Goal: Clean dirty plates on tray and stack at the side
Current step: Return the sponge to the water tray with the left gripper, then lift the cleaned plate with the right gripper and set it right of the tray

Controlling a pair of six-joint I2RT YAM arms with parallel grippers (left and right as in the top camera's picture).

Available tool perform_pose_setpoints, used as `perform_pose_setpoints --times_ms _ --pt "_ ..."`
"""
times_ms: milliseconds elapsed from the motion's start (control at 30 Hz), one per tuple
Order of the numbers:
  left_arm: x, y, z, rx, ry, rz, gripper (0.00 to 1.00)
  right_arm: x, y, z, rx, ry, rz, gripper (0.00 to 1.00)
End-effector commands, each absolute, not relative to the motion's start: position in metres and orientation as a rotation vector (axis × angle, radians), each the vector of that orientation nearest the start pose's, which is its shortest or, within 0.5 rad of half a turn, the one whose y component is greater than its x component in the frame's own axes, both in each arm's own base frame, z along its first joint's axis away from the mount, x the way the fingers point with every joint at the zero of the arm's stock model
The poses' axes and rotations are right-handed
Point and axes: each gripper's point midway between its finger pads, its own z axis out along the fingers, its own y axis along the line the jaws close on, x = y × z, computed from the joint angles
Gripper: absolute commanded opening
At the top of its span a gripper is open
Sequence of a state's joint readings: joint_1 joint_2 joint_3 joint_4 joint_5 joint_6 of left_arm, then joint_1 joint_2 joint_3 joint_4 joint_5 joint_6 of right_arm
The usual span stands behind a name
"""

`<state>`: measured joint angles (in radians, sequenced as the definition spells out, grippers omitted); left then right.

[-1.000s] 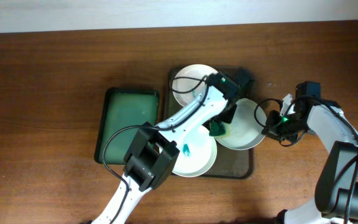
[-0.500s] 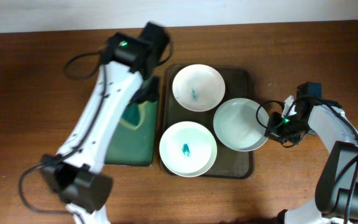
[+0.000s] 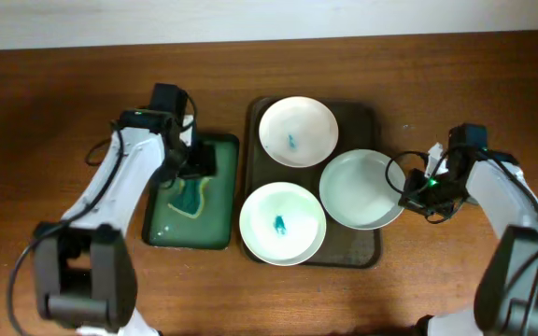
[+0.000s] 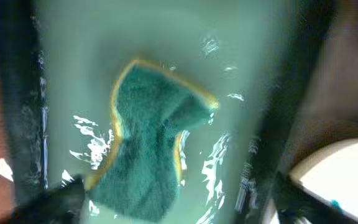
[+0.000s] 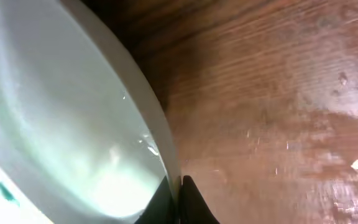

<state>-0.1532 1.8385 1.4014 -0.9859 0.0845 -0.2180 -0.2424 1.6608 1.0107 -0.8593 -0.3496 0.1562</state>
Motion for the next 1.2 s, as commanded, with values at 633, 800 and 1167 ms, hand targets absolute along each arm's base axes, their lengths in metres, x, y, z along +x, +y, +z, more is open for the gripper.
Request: perform_pose_setpoints --times_ms 633,800,1167 --pt "0.359 -0.075 0.191 -0.035 2.719 -0.263 0.99 0.284 0.138 0.183 -0.389 2.280 -0.450 0.04" --pt "0.359 -0.075 0.191 -0.035 2.719 -0.263 0.99 0.285 0.155 0.188 -0.526 2.223 -0.448 0.04" --pt "0.359 -0.075 0.191 -0.035 2.719 -0.263 0.99 0.291 0.140 0.201 -0.464 2.159 -0.569 0.04"
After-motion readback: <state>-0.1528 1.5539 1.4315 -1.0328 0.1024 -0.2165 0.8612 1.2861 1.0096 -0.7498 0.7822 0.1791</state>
